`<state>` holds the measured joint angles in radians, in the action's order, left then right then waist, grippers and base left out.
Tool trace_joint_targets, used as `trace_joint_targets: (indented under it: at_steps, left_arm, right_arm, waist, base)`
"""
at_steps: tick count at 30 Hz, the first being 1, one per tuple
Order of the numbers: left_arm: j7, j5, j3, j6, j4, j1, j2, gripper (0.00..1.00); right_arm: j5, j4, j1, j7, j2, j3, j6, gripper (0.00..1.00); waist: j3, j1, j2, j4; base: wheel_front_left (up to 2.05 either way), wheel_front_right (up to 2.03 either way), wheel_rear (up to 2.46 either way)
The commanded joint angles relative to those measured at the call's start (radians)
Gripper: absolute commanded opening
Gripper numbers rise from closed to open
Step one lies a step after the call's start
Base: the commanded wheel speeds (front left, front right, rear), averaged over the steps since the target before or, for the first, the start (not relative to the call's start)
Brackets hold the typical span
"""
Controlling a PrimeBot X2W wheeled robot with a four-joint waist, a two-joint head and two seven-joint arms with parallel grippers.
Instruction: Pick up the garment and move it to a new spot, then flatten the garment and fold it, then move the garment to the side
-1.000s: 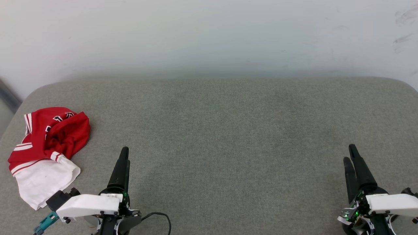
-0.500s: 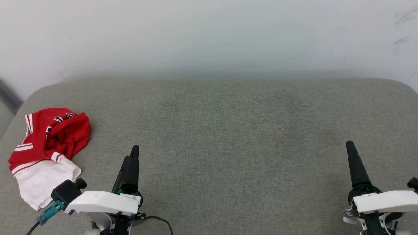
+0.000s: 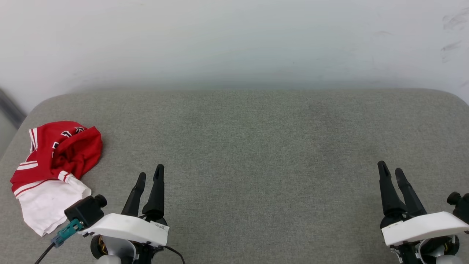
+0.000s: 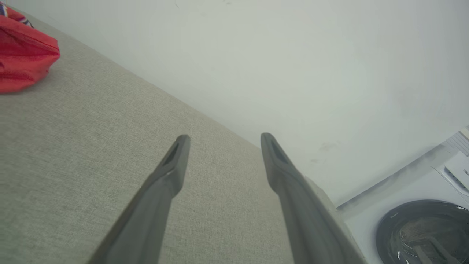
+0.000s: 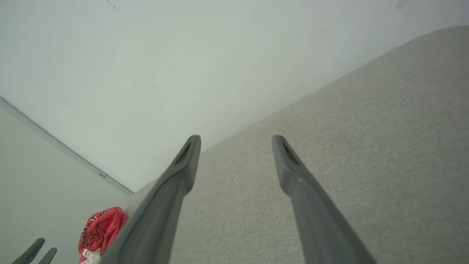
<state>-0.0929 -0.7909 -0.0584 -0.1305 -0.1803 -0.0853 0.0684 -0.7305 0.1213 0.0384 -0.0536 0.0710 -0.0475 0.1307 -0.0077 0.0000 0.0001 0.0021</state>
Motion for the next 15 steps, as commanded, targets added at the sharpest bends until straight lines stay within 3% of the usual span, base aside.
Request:
trace_joint_targets:
  at_steps: [1, 15]
  left_arm:
    - [-0.013, 0.039, -0.003, 0.000, 0.012, -0.007, 0.008, 1.00]
    - [-0.052, 0.239, -0.017, 0.004, 0.005, -0.002, 0.014, 1.00]
  right_arm:
    - [0.048, -0.021, 0.006, -0.001, 0.001, 0.001, 0.000, 1.00]
    - [0.259, -0.057, -0.012, 0.012, -0.012, -0.003, 0.000, 1.00]
  waist:
    - [0.000, 0.0000, -0.0001, 0.000]
    - [-0.001, 0.0000, -0.0001, 0.001]
  base:
    - [0.00, 0.00, 0.00]
    - [0.00, 0.00, 0.00]
